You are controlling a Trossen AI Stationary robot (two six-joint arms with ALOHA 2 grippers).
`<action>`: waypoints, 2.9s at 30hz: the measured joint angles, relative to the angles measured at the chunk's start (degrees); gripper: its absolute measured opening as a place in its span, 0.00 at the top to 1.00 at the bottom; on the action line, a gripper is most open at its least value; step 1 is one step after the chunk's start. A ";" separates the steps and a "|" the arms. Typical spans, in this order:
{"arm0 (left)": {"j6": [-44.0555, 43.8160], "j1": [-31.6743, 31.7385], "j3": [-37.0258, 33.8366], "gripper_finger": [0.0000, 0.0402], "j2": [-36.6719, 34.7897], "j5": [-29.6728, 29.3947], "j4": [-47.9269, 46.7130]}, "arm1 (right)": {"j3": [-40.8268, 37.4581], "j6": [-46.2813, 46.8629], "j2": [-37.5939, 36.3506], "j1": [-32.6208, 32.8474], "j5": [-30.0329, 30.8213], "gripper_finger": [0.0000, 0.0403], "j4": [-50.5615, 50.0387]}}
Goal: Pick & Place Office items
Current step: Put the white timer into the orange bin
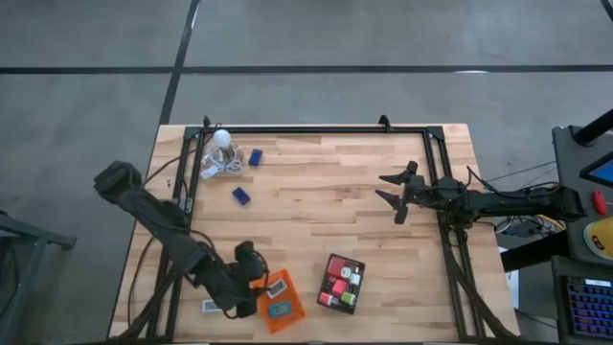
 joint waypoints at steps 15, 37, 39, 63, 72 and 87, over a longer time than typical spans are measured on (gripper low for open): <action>-21.49 -12.10 -0.12 0.43 -0.78 4.19 -13.93 | 0.00 0.01 0.02 0.02 0.00 0.46 0.00; -44.63 -24.02 -7.56 0.44 -0.57 11.94 -13.36 | 0.00 0.01 0.00 0.00 0.00 0.46 -0.02; -43.91 -24.02 -7.56 0.44 -0.57 12.76 -13.38 | 0.00 0.05 0.00 0.00 0.00 0.46 -0.02; -42.34 -23.83 -14.10 0.44 0.99 16.54 -2.16 | 0.00 0.01 0.01 0.00 0.00 0.46 0.00; -41.95 -23.83 -14.35 0.44 2.41 18.25 -1.68 | -0.02 0.01 0.04 -0.01 0.00 0.46 -0.03; -42.12 -23.69 -15.04 0.48 2.54 17.99 -1.41 | -0.04 0.01 0.33 0.02 -0.07 0.46 -0.13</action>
